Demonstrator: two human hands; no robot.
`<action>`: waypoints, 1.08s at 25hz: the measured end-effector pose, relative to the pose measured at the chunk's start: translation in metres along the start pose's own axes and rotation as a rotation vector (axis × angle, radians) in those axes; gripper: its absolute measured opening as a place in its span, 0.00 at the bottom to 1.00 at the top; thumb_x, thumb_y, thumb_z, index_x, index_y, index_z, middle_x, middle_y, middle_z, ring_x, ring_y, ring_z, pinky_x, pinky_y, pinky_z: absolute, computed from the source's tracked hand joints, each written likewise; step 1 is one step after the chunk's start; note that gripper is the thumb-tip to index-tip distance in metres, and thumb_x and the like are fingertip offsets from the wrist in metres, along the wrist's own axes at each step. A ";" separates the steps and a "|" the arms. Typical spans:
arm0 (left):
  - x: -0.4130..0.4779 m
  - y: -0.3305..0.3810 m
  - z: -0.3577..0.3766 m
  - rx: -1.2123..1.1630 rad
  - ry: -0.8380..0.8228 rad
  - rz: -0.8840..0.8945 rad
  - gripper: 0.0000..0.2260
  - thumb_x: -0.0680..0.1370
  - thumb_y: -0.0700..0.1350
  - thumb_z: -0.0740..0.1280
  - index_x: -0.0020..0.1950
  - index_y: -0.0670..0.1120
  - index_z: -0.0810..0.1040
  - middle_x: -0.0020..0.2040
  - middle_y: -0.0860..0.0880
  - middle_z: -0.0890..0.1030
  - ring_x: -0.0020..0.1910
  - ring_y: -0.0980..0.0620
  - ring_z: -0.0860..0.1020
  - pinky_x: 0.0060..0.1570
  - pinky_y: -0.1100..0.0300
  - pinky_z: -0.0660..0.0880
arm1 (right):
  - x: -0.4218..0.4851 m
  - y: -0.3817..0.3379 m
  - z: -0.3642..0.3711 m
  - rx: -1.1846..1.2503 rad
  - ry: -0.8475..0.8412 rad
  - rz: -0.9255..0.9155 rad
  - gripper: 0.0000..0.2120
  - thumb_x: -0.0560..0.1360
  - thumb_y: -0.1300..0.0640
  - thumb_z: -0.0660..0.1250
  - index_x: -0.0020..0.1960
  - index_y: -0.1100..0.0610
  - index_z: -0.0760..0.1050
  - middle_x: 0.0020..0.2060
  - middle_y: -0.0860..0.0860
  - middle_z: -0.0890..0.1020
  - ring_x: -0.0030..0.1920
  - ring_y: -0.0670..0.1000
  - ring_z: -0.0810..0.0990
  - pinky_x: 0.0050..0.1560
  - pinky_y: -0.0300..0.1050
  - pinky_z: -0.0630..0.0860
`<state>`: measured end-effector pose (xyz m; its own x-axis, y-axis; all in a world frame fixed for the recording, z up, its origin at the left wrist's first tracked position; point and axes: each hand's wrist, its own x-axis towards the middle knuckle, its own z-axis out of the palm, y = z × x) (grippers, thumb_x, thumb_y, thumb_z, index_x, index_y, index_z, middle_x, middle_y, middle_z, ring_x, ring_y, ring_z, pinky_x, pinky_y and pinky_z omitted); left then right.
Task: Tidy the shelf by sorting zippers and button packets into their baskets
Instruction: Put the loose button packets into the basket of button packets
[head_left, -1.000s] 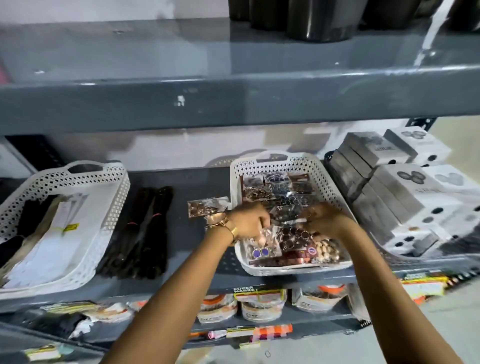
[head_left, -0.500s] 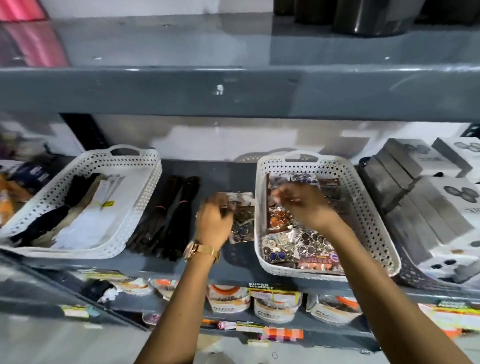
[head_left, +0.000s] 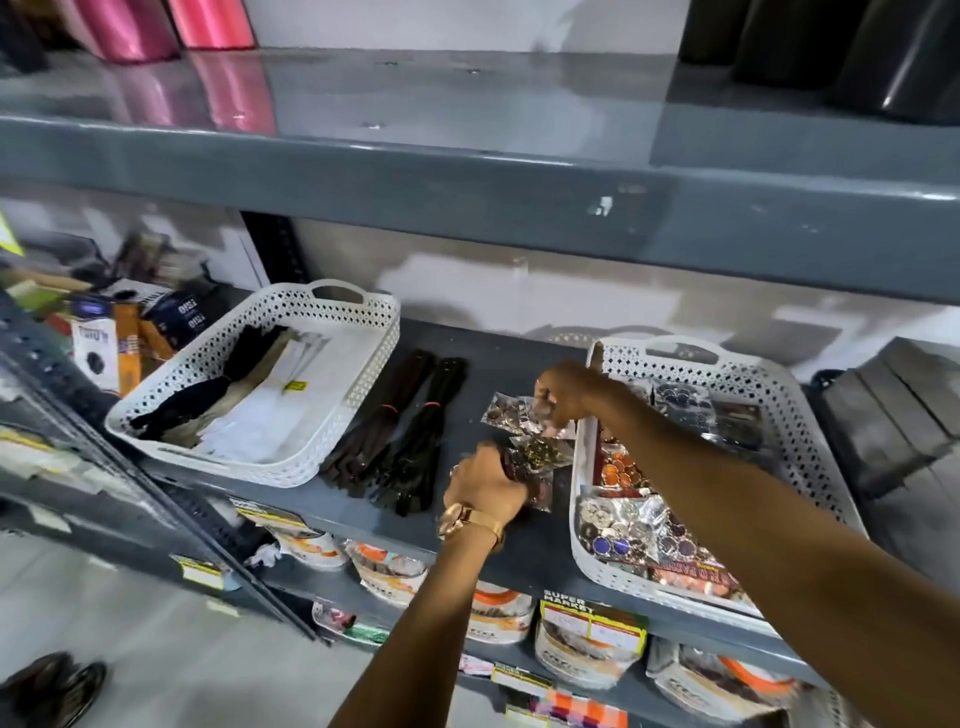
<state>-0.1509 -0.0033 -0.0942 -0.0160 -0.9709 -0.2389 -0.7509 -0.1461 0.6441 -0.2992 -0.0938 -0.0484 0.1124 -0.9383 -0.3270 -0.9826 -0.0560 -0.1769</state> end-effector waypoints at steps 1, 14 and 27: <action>0.002 -0.002 -0.005 -0.092 -0.009 -0.019 0.15 0.62 0.48 0.74 0.46 0.47 0.80 0.46 0.45 0.85 0.48 0.43 0.83 0.46 0.53 0.81 | 0.000 0.003 0.001 -0.011 0.053 -0.007 0.19 0.68 0.60 0.74 0.58 0.62 0.78 0.55 0.58 0.83 0.55 0.58 0.81 0.54 0.46 0.76; 0.001 0.021 -0.079 -0.851 -0.127 0.103 0.08 0.72 0.34 0.70 0.38 0.46 0.80 0.38 0.46 0.82 0.37 0.52 0.78 0.38 0.61 0.74 | -0.154 0.054 -0.035 0.444 0.745 -0.015 0.10 0.71 0.57 0.72 0.50 0.57 0.83 0.45 0.51 0.86 0.40 0.47 0.82 0.45 0.36 0.77; 0.024 0.131 0.014 0.515 -0.505 0.701 0.19 0.73 0.38 0.71 0.63 0.41 0.75 0.66 0.41 0.76 0.63 0.44 0.76 0.59 0.56 0.72 | -0.193 0.076 0.042 0.227 0.317 0.414 0.20 0.73 0.68 0.66 0.58 0.48 0.78 0.67 0.58 0.74 0.51 0.57 0.83 0.43 0.46 0.83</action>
<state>-0.2588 -0.0427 -0.0256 -0.7521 -0.5949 -0.2837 -0.6571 0.6432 0.3931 -0.3889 0.0974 -0.0379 -0.3599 -0.9248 -0.1231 -0.8750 0.3804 -0.2994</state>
